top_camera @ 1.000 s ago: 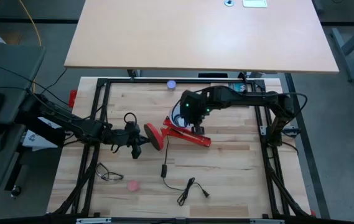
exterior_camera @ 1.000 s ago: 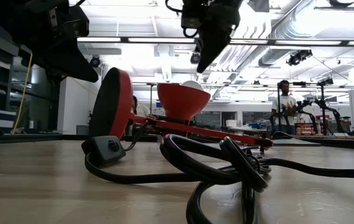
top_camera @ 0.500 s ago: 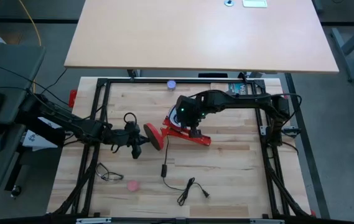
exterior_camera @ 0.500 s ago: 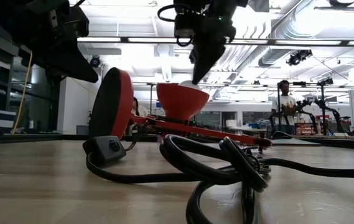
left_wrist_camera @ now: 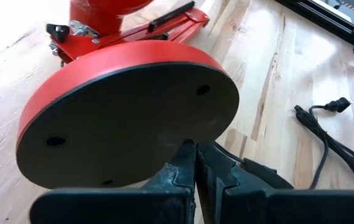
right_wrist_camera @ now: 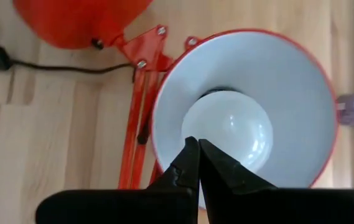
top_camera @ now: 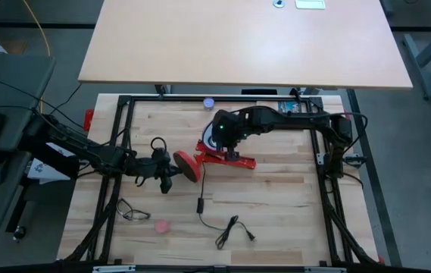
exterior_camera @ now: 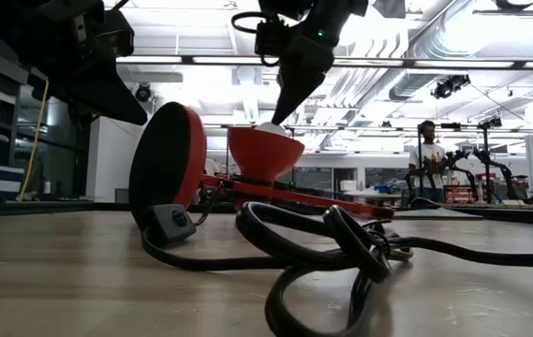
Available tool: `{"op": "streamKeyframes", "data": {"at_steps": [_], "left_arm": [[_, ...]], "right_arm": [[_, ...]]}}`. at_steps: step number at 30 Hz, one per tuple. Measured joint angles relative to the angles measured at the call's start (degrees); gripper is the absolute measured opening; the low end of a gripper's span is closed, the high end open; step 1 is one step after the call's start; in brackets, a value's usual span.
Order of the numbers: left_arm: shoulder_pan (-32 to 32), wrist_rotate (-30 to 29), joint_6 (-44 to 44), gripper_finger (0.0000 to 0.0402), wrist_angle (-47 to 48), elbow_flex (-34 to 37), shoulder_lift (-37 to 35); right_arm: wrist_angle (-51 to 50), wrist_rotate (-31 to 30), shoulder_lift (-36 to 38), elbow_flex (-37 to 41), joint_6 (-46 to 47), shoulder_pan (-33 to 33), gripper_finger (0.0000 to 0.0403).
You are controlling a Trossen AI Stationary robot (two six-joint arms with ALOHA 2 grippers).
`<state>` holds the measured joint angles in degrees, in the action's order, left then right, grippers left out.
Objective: Screw lightbulb
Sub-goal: Insert the lightbulb into the desk lamp
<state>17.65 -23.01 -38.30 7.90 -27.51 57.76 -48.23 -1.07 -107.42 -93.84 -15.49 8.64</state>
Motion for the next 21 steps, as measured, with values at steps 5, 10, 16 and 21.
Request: {"op": "streamKeyframes", "data": {"at_steps": [5, 10, 16, 21], "left_arm": [[0.0, 0.25, -0.02, 0.0, 0.0, 0.0, 0.0], [0.0, 0.27, -0.02, 0.0, 0.0, 0.0, 0.0], [0.0, 0.27, -0.02, 0.0, 0.02, 0.0, 0.0], [0.0, 0.13, -0.02, 0.0, 0.0, 0.0, 0.0]], "right_arm": [[3.65, 0.01, 0.0, 0.0, 0.0, 1.61, 0.0], [5.55, 0.68, 0.0, -0.04, 0.0, 2.44, 0.0], [5.42, 2.81, 0.0, -0.04, 0.0, 2.22, 0.0], [7.95, 3.05, 0.0, -0.04, 0.0, 2.21, 0.0]]}}
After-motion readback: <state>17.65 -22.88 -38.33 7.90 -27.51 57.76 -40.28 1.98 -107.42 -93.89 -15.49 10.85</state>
